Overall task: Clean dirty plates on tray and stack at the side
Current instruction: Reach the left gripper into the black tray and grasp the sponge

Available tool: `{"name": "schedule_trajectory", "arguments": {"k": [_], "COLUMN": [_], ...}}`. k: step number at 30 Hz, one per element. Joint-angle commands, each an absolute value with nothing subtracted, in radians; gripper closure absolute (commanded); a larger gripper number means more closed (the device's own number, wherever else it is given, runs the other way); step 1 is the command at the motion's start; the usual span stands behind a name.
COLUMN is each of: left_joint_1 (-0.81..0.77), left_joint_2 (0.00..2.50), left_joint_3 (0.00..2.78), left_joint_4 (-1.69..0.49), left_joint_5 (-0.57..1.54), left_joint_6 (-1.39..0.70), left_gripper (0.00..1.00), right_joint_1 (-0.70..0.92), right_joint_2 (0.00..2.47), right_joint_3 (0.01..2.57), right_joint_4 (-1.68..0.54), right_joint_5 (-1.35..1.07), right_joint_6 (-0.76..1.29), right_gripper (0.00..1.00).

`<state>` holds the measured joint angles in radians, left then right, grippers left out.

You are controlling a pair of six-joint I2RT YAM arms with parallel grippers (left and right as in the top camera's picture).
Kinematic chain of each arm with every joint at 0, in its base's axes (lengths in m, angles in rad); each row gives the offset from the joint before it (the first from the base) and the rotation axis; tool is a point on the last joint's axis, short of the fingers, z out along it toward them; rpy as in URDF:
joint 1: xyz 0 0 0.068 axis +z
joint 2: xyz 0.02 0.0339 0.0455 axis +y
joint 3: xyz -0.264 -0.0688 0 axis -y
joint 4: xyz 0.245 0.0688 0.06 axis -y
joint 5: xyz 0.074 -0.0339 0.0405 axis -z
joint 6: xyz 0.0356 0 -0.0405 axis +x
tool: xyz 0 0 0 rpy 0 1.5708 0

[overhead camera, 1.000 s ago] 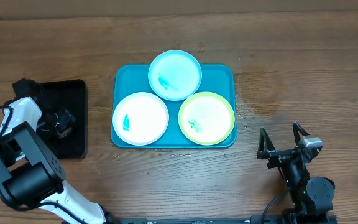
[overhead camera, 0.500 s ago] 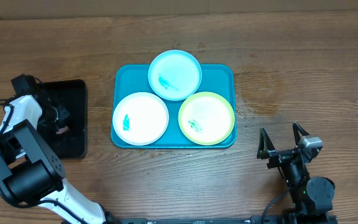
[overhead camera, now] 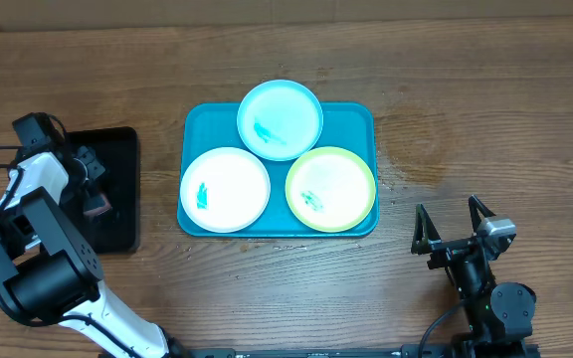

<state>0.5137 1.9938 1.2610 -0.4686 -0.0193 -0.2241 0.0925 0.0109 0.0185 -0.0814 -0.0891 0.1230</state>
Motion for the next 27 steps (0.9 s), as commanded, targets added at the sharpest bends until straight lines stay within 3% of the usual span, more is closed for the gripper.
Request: {"name": "schedule_trajectory", "arguments": {"k": [1,3,4,5,6,7,12,15,19,21,24,27], "left_joint_1": [0.517,0.517,0.517,0.517,0.517,0.517,0.516,0.516,0.517,0.517,0.517,0.517], "left_joint_2": [2.018,2.018,2.018,2.018,2.018,2.018,2.018,2.018,2.018,2.017,2.017,2.017], "left_joint_3": [1.252,1.252,1.252,1.252,1.252,1.252,1.252,1.252,1.259,1.269,1.295,1.338], "left_joint_4": [-0.487,-0.505,-0.516,-0.533,-0.551,-0.582,-0.707,-0.729,-0.729,-0.728,-0.730,-0.769], "left_joint_5": [-0.010,-0.010,-0.010,-0.010,-0.006,-0.005,0.020,0.019,0.019,0.019,0.018,0.019], "left_joint_6": [-0.205,-0.205,-0.205,-0.206,-0.206,-0.210,-0.209,-0.204,-0.205,-0.204,-0.204,-0.205], "left_gripper": [0.96,0.96,0.89,0.64,0.17,0.00,0.00,0.00,0.49,0.64,0.68,0.96], "right_joint_1": [0.096,0.096,0.096,0.096,0.096,0.096,0.096,0.096,0.096,0.096,0.096,0.096], "right_joint_2": [0.003,0.003,0.003,0.003,0.003,0.003,0.003,0.003,0.003,0.003,0.003,0.003], "right_joint_3": [0.008,0.008,0.008,0.008,0.008,0.008,0.008,0.008,0.008,0.008,0.008,0.008], "right_joint_4": [-0.078,-0.077,-0.077,-0.077,-0.077,-0.077,-0.077,-0.077,-0.077,-0.077,-0.077,-0.077], "right_joint_5": [-0.083,-0.083,-0.083,-0.083,-0.083,-0.083,-0.083,-0.083,-0.083,-0.083,-0.083,-0.083], "right_joint_6": [0.121,0.121,0.121,0.121,0.121,0.121,0.121,0.121,0.121,0.121,0.121,0.121], "right_gripper": [0.00,0.00,0.00,0.00,0.00,0.00,0.00,0.00,0.00,0.00,0.00,0.00]}}
